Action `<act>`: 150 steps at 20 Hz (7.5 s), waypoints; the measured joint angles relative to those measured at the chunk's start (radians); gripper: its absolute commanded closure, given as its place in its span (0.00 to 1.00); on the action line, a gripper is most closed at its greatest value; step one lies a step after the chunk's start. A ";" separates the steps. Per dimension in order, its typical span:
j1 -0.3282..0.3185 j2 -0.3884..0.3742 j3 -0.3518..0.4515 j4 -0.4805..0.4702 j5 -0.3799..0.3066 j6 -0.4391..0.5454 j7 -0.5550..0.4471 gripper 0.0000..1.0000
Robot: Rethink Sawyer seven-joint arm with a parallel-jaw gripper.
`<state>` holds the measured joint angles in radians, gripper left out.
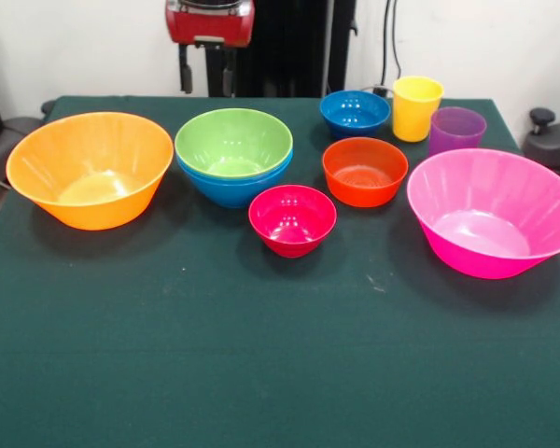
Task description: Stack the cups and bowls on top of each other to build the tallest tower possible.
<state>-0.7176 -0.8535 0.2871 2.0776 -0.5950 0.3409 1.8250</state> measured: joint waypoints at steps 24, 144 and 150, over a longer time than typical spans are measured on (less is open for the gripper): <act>-0.152 0.061 0.173 -0.121 -0.001 0.086 0.000 0.00; -0.141 0.295 0.063 -0.322 -0.100 0.106 -0.077 0.00; -0.141 0.294 0.063 -0.322 -0.095 0.107 -0.077 1.00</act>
<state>-0.8589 -0.5590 0.3498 1.7559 -0.6904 0.4474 1.7475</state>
